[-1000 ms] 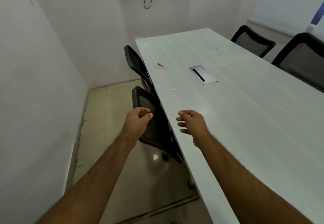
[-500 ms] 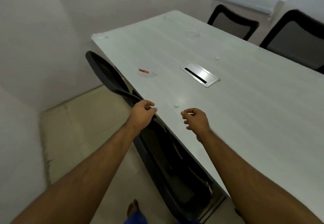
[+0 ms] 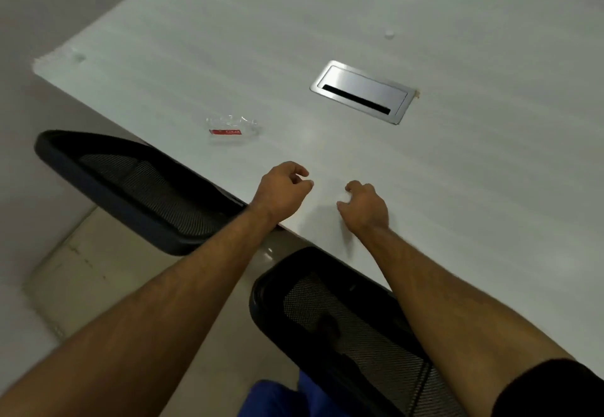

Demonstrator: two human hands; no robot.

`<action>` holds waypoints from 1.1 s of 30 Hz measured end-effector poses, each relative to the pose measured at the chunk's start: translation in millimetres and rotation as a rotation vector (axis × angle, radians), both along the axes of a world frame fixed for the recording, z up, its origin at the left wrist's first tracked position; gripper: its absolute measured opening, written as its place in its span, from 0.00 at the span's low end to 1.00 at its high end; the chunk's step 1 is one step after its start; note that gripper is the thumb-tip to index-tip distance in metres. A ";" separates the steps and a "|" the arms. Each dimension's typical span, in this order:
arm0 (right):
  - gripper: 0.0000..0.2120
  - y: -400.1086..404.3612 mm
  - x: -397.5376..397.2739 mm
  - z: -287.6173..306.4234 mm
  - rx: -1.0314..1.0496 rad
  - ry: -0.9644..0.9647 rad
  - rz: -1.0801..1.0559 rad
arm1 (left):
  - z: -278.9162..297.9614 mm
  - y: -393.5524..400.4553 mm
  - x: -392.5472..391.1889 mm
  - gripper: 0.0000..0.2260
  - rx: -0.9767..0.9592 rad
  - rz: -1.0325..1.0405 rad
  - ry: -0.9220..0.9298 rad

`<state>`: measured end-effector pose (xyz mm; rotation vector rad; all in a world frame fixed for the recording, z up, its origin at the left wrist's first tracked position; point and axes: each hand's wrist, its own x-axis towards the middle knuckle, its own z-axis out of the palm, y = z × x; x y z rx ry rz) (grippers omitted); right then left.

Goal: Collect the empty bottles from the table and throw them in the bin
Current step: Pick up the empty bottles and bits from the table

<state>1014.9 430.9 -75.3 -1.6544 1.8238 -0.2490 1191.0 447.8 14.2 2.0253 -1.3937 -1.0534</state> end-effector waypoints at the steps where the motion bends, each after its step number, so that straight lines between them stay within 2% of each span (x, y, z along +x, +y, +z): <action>1: 0.21 -5.2 4.9 -3.5 -0.006 0.016 0.001 | -3.8 -8.7 5.4 0.13 0.009 -0.020 0.000; 3: 0.19 -15.5 16.7 -5.5 -0.026 0.000 -0.013 | -8.2 -26.3 19.2 0.12 0.018 -0.052 0.006; 7: 0.16 -37.4 53.5 10.2 -0.034 -0.223 -0.132 | -9.7 -58.8 61.6 0.11 0.005 -0.037 -0.045; 11: 0.15 -68.9 109.9 21.2 -0.042 -0.415 -0.251 | -18.9 -101.4 122.4 0.15 -0.112 -0.117 -0.333; 15: 0.11 -93.1 152.2 23.9 -0.064 -0.491 -0.385 | -53.7 -148.7 173.1 0.22 -0.357 -0.350 -0.739; 17: 0.10 -99.9 172.5 24.0 -0.058 -0.503 -0.459 | -66.8 -167.9 191.1 0.24 -0.324 -0.449 -0.814; 19: 0.10 -102.5 187.7 24.1 -0.042 -0.514 -0.516 | -70.9 -177.2 199.6 0.22 -0.208 -0.556 -0.831; 22: 0.11 -103.0 207.8 27.9 -0.043 -0.512 -0.584 | -72.5 -185.6 214.8 0.18 -0.153 -0.676 -0.749; 26: 0.11 -96.9 224.7 48.0 -0.055 -0.526 -0.606 | -51.5 -186.9 238.0 0.25 -0.087 -0.684 -0.350; 30: 0.12 -88.7 235.2 84.2 -0.073 -0.547 -0.497 | -4.6 -180.3 261.4 0.27 0.059 -0.640 -0.009; 33: 0.13 -78.9 244.2 111.0 -0.087 -0.546 -0.361 | 34.1 -166.3 278.0 0.26 0.092 -0.627 0.078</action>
